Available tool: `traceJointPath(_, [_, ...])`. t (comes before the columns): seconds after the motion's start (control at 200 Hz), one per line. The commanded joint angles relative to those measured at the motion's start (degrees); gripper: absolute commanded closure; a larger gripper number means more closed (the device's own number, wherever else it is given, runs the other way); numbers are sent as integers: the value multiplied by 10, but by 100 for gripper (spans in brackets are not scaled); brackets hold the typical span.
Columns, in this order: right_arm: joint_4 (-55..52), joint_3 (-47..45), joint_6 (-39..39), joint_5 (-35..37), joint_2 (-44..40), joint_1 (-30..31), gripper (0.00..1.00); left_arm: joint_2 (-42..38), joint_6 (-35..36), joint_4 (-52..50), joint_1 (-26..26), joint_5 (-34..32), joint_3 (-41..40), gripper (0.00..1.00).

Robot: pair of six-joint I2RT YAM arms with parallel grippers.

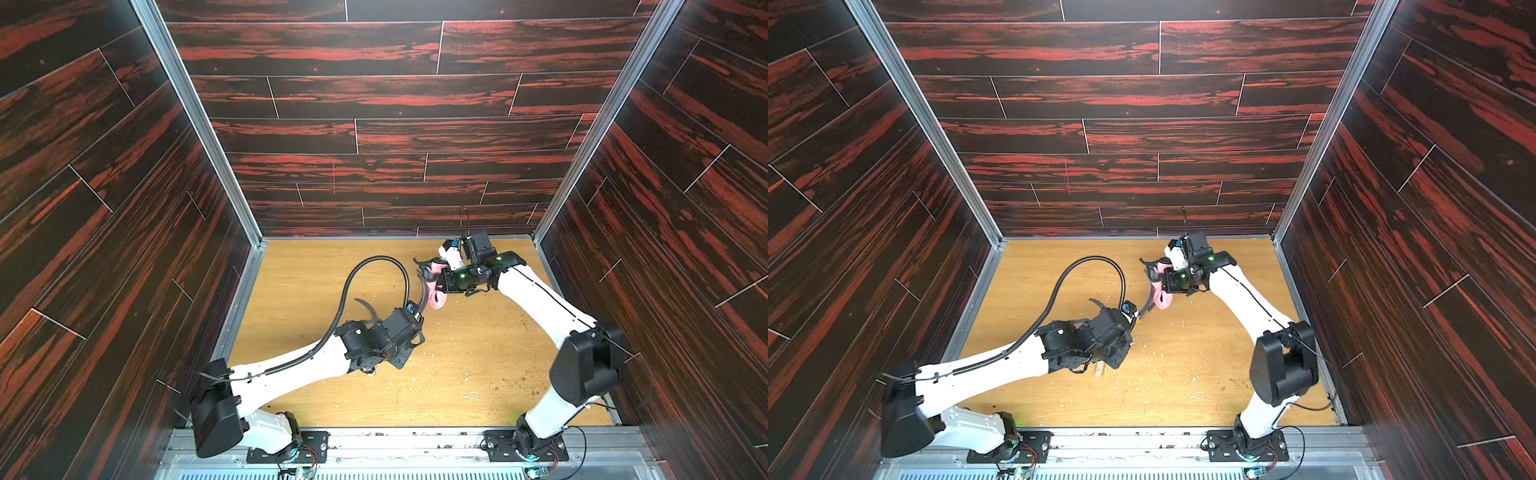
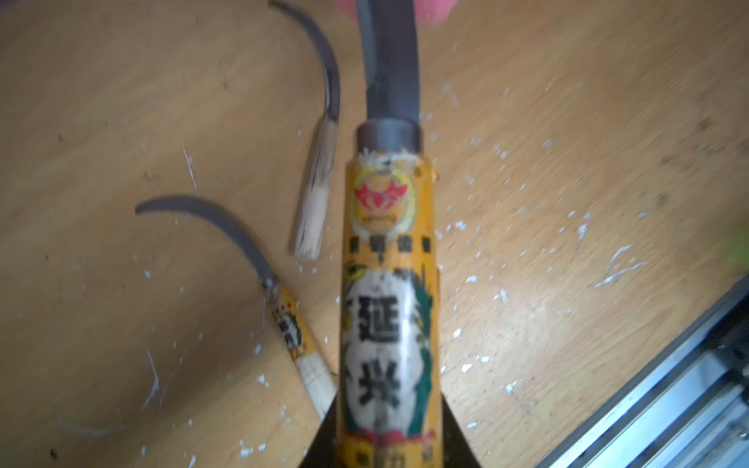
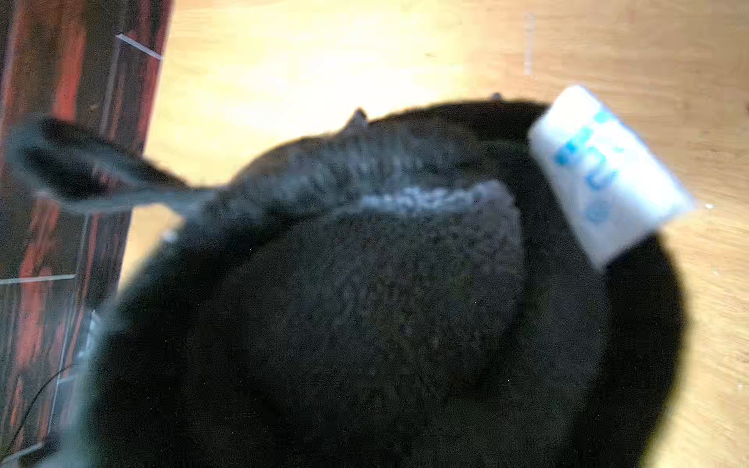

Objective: Wipe small sickles with rags
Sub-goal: Wipe the small sickle.

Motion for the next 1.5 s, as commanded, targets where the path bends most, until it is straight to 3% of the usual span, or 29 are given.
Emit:
traceJointPath(0.0, [3,12,-8,-8,39,-19,100,-38,10,52,-5,-13,-3,100])
traceJointPath(0.155, [5,17,-4,23,28,-38,100,-30,9,44,-5,-15,-6,100])
traceJointPath(0.366, [-30,9,-6,24,-83,-35,100,-14,22,53,-5,-39,-19,100])
traceJointPath(0.466, [-48,1,-4,-5,-129,-19,100,8,34,59,-5,-60,-14,100])
traceJointPath(0.686, [-68,-1,18,26,-170,34,100,58,52,61,-5,-98,15,100])
traceJointPath(0.947, [-37,-35,39,7,-127,74,100,54,54,74,-5,-114,23,100])
traceJointPath(1.122, [21,-69,52,-49,-89,75,100,40,52,85,-6,-109,18,100])
traceJointPath(1.493, [13,3,32,-36,-10,39,100,11,56,92,-29,-87,0,100])
